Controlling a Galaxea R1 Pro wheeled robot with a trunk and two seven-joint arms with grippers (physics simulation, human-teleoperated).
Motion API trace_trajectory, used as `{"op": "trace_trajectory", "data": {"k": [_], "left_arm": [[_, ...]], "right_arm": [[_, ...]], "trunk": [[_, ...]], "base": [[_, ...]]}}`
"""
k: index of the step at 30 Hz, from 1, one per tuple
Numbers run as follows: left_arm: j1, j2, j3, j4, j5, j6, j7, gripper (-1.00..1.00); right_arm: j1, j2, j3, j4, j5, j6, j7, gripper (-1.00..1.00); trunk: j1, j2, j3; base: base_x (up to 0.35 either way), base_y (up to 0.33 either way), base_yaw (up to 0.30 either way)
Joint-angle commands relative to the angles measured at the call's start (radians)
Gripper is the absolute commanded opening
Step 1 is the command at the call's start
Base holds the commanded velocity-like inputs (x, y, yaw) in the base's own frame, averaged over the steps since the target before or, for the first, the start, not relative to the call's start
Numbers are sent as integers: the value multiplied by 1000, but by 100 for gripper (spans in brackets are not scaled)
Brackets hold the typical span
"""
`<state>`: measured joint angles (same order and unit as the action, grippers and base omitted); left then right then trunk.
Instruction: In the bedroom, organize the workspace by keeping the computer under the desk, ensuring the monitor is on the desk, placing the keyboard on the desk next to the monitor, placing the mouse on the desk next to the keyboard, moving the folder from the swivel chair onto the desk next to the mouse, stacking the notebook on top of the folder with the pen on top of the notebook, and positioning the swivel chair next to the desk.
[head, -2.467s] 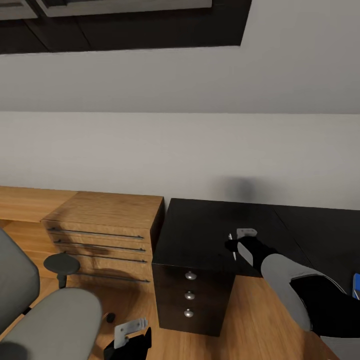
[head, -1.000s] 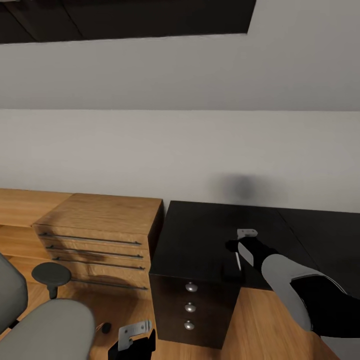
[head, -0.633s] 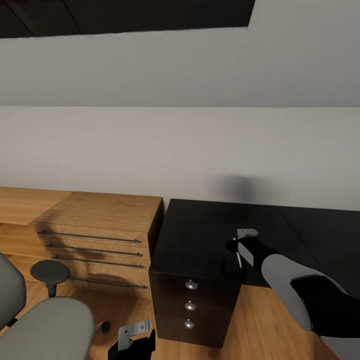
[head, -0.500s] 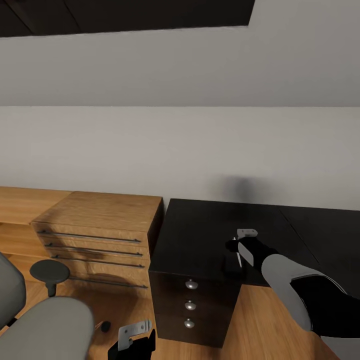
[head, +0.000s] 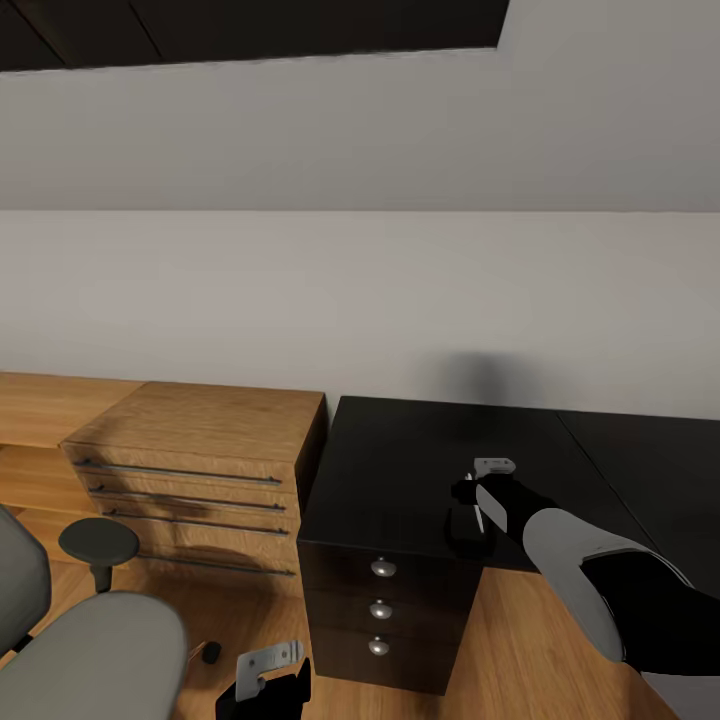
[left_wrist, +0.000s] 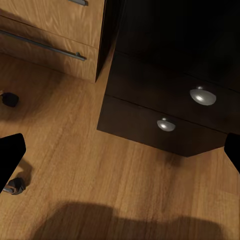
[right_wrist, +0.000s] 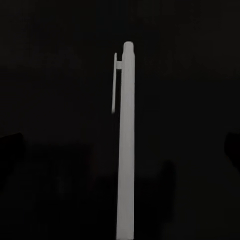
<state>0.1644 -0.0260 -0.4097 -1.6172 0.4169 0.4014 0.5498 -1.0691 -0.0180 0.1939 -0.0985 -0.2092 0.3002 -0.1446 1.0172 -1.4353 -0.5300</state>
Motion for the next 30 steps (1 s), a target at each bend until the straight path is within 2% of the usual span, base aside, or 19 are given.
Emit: {"op": "trace_trajectory", "data": {"k": [1,7,13,20,26,30], "left_arm": [[0,0,0,-1,8,2,7,100],[0,0,3,-1,9,2,8,100],[0,0,3,-1,9,2,9,100],[0,0,3,-1,10,2,9,100],[0,0,5,-1,10,2,10,100],[0,0,7,-1,10,2,9,100]], "right_arm": [[0,0,9,-3,-10,6,-4,100],[0,0,9,-3,-10,7,-4,100],[0,0,9,-3,-9,7,-4,100],[0,0,9,-3,-9,7,-4,100],[0,0,9,-3,-9,8,-4,100],[0,0,9,-2,-9,8,-4,100]], "trunk": [[4,-8,-4],[8,-15,-7],[31,-57,-26],[31,-57,-26],[54,-99,-45],[54,-99,-45]], "base": [[0,0,0],[0,0,0],[0,0,0],[0,0,0],[0,0,0],[0,0,0]]}}
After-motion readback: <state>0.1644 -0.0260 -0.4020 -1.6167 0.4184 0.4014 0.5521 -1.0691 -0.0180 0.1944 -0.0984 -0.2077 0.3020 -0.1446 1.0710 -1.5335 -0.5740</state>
